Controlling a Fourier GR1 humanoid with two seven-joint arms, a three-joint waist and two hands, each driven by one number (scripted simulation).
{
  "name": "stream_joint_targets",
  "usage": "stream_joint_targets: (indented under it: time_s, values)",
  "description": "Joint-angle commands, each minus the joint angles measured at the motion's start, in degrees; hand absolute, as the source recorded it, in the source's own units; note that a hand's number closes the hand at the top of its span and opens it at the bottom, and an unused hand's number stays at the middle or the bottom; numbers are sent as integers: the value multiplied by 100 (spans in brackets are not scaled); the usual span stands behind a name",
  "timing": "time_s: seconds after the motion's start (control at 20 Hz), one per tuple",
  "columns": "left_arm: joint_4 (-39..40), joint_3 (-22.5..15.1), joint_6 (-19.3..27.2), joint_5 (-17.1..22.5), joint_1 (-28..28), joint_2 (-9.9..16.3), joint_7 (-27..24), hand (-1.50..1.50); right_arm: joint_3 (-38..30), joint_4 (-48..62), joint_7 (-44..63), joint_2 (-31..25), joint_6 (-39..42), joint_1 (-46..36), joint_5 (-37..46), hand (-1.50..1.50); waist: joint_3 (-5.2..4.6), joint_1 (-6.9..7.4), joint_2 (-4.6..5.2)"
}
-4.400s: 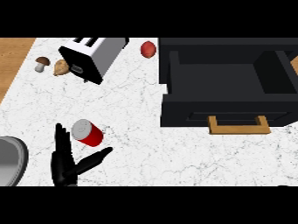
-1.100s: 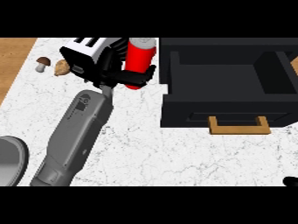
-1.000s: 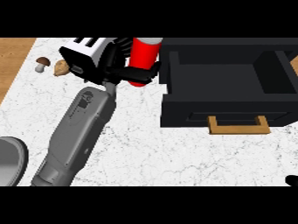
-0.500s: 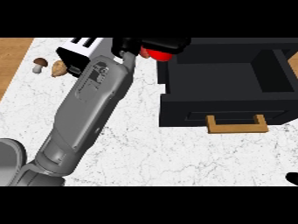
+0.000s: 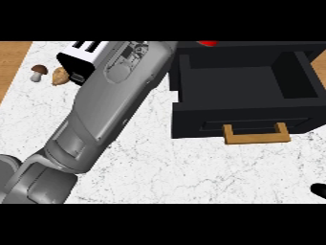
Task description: Pick up the can, place it into the drawer and close the drawer
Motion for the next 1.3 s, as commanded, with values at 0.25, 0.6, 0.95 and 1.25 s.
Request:
stream_joint_targets:
  time_s: [0.25,0.6,0.95,1.25]
  values:
    - [1307,-454,402,646,-1052,-3,-191,150,201,77,97,-24,-49,-296,90,-150,9,-278,73]
    - [1765,-849,784,911,-1315,-3,-324,150,61,-64,513,-262,-34,-485,-169,-150,12,-350,75]
    - [1990,-1087,1216,1154,-1338,-3,-534,-150,231,-15,311,-141,-22,-314,88,-150,14,-343,75]
    - [2059,-1193,1418,1422,-1300,-3,-780,-150,132,175,251,-656,153,-852,211,-150,15,-442,116]
